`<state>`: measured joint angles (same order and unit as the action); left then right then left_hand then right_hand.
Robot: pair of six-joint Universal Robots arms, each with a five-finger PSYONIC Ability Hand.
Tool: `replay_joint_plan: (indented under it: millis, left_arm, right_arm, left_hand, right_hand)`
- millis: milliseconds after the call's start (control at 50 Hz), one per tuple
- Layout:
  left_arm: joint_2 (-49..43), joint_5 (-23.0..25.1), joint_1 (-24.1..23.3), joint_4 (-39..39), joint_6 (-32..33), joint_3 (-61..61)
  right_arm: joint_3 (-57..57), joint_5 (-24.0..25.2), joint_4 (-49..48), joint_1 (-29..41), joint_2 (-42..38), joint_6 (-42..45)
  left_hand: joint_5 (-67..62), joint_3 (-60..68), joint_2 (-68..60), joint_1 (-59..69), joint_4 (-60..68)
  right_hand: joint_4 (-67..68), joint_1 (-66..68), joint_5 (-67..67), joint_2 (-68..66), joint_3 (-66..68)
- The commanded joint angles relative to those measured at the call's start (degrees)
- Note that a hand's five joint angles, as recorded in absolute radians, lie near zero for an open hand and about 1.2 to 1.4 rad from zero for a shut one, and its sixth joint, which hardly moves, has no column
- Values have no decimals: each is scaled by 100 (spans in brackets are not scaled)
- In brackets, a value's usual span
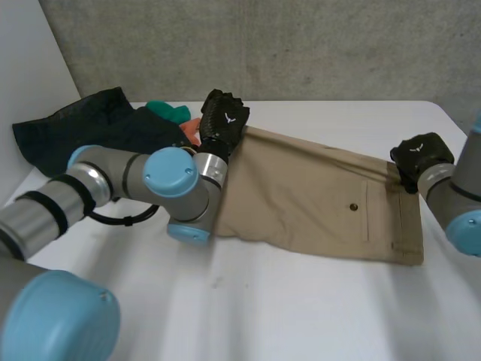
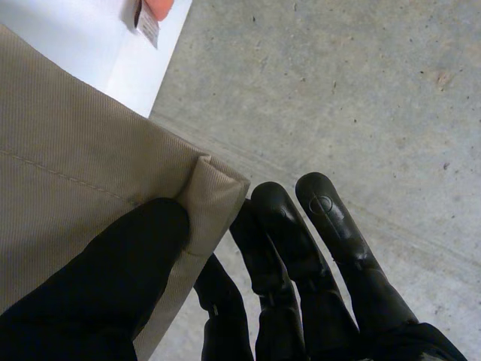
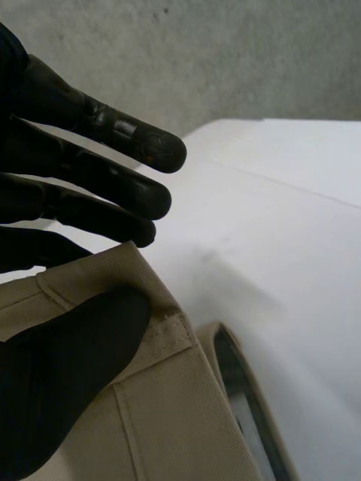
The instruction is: Fold the laundry.
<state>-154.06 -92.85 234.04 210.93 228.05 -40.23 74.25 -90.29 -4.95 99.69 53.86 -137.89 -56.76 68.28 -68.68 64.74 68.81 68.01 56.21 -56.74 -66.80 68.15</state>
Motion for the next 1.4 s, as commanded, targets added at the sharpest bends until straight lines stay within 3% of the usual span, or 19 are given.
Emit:
replay_joint_plan:
  millis: [20, 40, 120, 260, 420, 520, 640, 720, 740, 760, 960, 1160, 1220, 1300, 1400]
  left_arm:
    - [-740, 92, 37, 115, -24, 753]
    - [-740, 92, 37, 167, -15, 701]
    - [-556, 48, -7, 580, -33, 201]
    - [735, 48, -86, 1125, -375, -1451]
    - [1940, -5, -174, 1231, -946, -3157]
    - [2222, -14, -174, 1187, -1210, -3807]
    - [2257, -23, -156, 1170, -1246, -3993]
    - [2266, -154, -148, 1161, -1246, -4037]
    - [2275, -180, -148, 1161, -1246, -4054]
    - [2292, -216, -148, 1161, -1246, -4063]
    - [2749, -277, -121, 1152, -1255, -4204]
    - [3180, -277, -112, 1143, -1342, -4608]
    - [3268, -277, -104, 1143, -1378, -4748]
    - [3330, -277, -77, 1143, -1413, -4845]
    - [3347, -304, 19, 1143, -1439, -4881]
  right_arm:
    - [-192, -128, -866, 112, -508, 34]
    - [-166, -216, -971, 164, -490, 8]
    - [9, -410, -1025, 147, -219, -167]
    - [835, -366, -596, 112, 976, -809]
    - [1741, 362, 952, -19, 1566, -1766]
    - [2250, 837, 647, -388, 1558, -2128]
    - [2383, 821, -5, -441, 1234, -2110]
    - [2322, 768, -208, -512, 846, -1996]
    - [2322, 733, -216, -538, 828, -1892]
    - [2322, 706, -225, -573, 837, -1830]
    - [2690, 644, -234, -1135, 1829, -839]
    - [2524, 706, -155, -1461, 1962, 684]
    - [2305, 776, -251, -1163, 1980, 948]
    - [1874, 1039, -567, -258, 1936, 1107]
    - [1584, 1592, -1076, 734, 1621, 1106]
  left_hand:
    - [3799, -3951, 3991, -3597, -4004]
    - [5676, -5828, 5868, -5474, -5881]
    - [5676, -5828, 5868, -5474, -5881]
    - [5676, -5828, 5868, -5474, -5881]
    - [5676, -5828, 5868, -5474, -5881]
    - [5676, -5828, 5868, -5474, -5881]
    - [5676, -5828, 5868, -5474, -5881]
    - [5676, -5828, 5868, -5474, -5881]
    - [5676, -5828, 5868, -5474, -5881]
    - [5676, -5828, 5868, -5474, -5881]
    - [5676, -5828, 5868, -5474, -5881]
    - [5676, -5828, 5868, -5474, -5881]
    - [5676, -5828, 5868, -5474, -5881]
    - [5676, -5828, 5868, -5474, -5881]
    - [5676, -5828, 5868, -5474, -5881]
  right_hand:
    - [-3671, -2490, 3544, 3550, -3685]
    - [-5801, -4621, 5674, 5680, -5815]
    - [-5801, -4621, 5674, 5680, -5815]
    - [-5801, -4621, 5674, 5680, -5815]
    - [-5801, -4621, 5674, 5680, -5815]
    - [-5391, -4211, 5264, 5270, -5405]
    - [-4047, -2867, 3920, 3926, -4061]
    - [-1880, -700, 1753, 1759, -1894]
    - [541, 1721, -668, -662, 527]
    - [1192, 2372, -1319, -1313, 1178]
    - [1199, 2379, -1326, -1320, 1185]
    - [1199, 2379, -1326, -1320, 1185]
    - [1199, 2379, -1326, -1320, 1185]
    - [1199, 2379, -1326, -1320, 1185]
    - [1199, 2379, -1326, -1320, 1185]
